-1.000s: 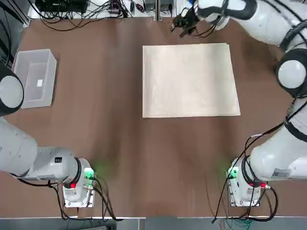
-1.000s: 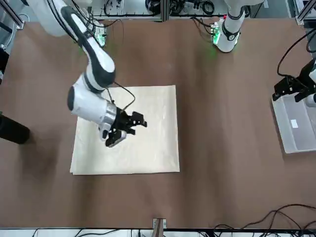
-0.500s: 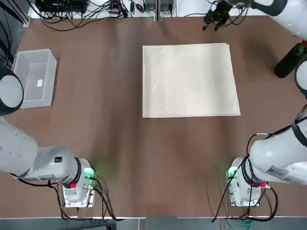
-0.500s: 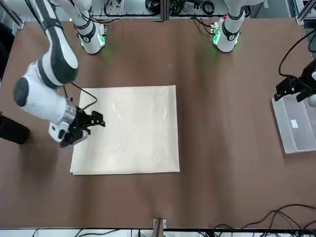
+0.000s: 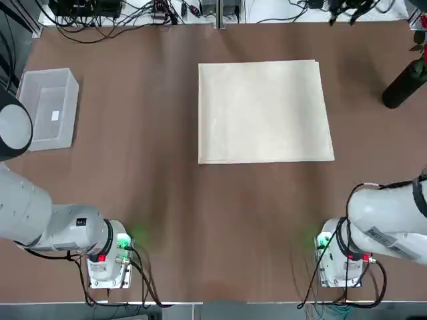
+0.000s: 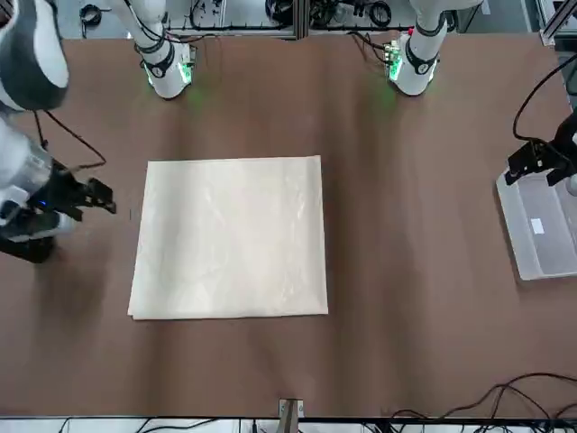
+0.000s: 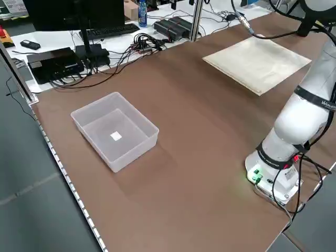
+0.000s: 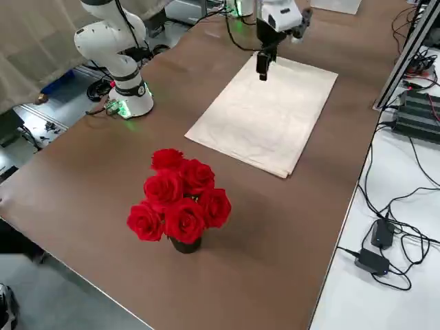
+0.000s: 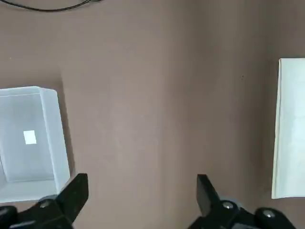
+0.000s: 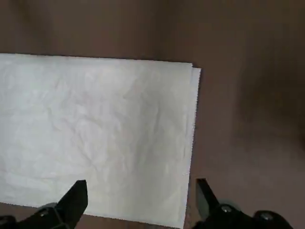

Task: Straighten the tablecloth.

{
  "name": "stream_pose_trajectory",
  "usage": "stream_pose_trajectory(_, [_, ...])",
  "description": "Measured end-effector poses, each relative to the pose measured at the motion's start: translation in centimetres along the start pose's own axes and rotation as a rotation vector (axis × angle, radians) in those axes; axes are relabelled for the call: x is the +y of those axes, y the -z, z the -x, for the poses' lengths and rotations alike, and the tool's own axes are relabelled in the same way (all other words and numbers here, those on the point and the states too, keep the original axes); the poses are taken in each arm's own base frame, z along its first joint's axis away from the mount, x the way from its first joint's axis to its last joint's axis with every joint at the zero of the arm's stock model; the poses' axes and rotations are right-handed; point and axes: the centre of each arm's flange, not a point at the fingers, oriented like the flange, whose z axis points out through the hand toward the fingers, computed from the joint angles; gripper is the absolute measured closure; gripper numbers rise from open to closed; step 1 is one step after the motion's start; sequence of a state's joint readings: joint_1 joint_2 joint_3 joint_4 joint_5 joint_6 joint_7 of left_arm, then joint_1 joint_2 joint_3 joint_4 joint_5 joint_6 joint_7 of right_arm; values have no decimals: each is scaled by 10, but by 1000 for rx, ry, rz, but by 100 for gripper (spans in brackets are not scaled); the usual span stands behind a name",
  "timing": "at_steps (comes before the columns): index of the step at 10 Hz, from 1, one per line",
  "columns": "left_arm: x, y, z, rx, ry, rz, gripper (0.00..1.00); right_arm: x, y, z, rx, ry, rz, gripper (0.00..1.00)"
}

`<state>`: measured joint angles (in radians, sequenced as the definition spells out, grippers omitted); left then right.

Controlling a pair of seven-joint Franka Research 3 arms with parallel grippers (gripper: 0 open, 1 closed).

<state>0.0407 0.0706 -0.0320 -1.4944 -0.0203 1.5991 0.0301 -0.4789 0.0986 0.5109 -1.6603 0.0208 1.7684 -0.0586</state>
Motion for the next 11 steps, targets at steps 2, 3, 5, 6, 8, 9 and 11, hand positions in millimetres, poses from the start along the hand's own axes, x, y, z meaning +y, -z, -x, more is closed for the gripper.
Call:
stream_pose_trajectory(2, [-6,1,0,1,10,0,0,18,38,22,5,-33,43,0])
stream_pose_trajectory(3, [-7,1,0,1,12,0,0,21,59,31,-3,-44,48,0])
stream_pose_trajectory(5, [-7,1,0,1,11,0,0,23,94,41,-11,-54,49,0])
stream_pose_trajectory(6, [-7,1,0,2,11,0,0,27,106,43,-1,-61,55,0])
stream_pose_trajectory(8, [-6,1,0,1,11,0,0,34,127,49,6,-72,98,0])
stream_pose_trajectory(9, [-6,1,0,1,11,0,0,32,136,51,13,-69,105,0])
stream_pose_trajectory(11, [-6,1,0,1,10,0,0,27,139,50,16,-61,110,0])
